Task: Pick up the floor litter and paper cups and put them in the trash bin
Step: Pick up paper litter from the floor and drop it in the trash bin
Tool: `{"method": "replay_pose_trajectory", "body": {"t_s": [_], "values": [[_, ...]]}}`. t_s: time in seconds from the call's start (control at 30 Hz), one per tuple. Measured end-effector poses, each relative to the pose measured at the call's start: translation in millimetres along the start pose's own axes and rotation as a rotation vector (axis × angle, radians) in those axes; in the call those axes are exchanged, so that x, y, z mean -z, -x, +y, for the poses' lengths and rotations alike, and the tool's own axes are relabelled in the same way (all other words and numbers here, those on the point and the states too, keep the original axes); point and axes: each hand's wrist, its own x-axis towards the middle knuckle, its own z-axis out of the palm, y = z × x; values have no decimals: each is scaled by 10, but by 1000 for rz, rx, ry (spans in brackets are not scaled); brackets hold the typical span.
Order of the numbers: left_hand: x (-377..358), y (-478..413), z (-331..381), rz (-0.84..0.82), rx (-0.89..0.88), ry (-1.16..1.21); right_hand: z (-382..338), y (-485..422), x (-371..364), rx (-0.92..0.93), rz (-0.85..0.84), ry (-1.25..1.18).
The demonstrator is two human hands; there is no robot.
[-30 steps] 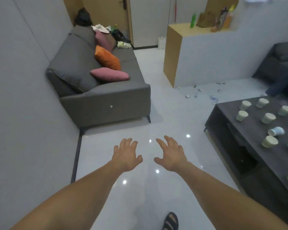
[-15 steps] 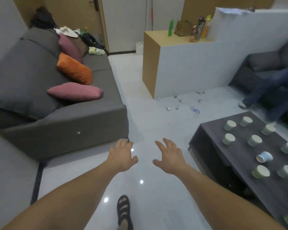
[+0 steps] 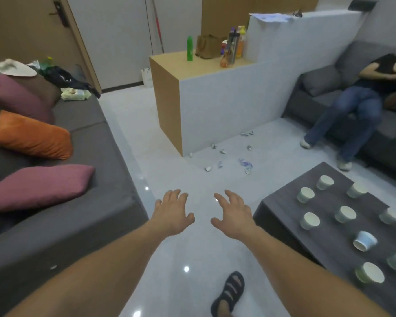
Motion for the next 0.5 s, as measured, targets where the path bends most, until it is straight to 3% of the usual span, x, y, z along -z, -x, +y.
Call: {"method": "replay_pose_trajectory", "body": {"t_s": [0.37,0.5], "values": [[444,-2211,825,21,27,-24,1137,-2032,964,43,17,-3],[520,-2796,987,-41,30,-22,1449,-2557,1168,25,-5,-30]]}}
